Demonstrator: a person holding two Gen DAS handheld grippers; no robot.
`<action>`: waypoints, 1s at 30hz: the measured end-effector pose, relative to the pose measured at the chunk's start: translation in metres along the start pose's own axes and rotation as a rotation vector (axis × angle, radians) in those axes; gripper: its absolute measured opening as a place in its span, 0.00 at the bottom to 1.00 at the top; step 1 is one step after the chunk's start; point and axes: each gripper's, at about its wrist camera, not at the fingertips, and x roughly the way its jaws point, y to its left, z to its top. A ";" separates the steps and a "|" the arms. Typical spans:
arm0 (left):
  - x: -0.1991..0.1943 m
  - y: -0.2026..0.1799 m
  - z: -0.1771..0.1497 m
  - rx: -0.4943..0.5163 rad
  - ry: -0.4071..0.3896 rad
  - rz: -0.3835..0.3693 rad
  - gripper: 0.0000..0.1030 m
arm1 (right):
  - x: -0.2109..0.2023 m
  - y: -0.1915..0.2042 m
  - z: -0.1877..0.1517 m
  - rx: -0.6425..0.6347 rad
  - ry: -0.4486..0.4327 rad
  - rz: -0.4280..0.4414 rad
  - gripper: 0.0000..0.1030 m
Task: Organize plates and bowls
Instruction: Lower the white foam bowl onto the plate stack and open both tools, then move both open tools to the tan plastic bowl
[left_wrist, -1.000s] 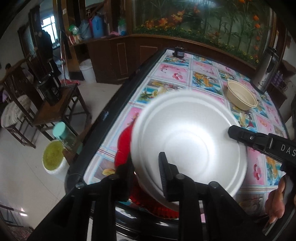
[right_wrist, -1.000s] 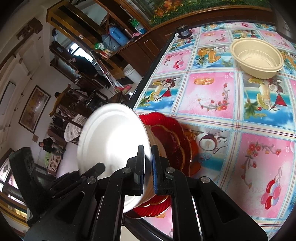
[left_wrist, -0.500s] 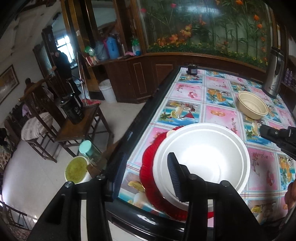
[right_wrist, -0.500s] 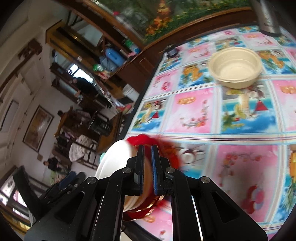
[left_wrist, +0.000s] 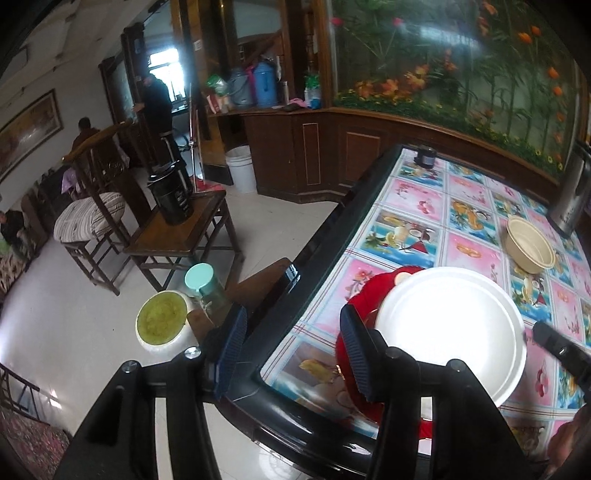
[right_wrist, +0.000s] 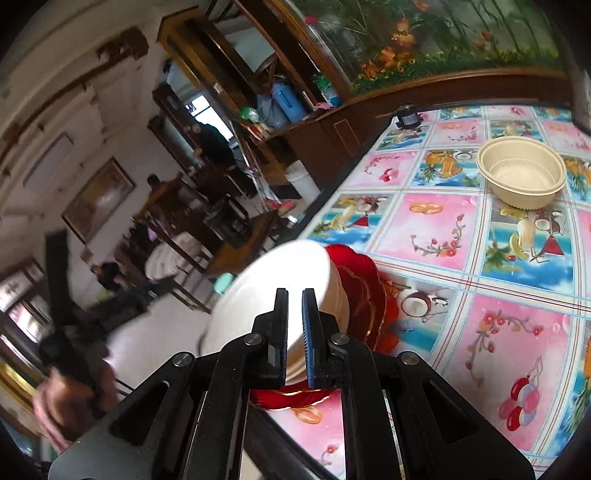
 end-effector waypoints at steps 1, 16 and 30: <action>0.001 0.001 0.000 -0.004 0.002 -0.005 0.51 | 0.004 0.000 -0.003 -0.005 0.007 -0.012 0.07; -0.007 -0.010 0.004 -0.037 0.010 -0.159 0.51 | -0.026 -0.038 0.013 0.075 -0.083 -0.102 0.07; -0.006 -0.184 0.049 0.039 0.102 -0.507 0.69 | -0.104 -0.193 0.065 0.358 -0.146 -0.249 0.07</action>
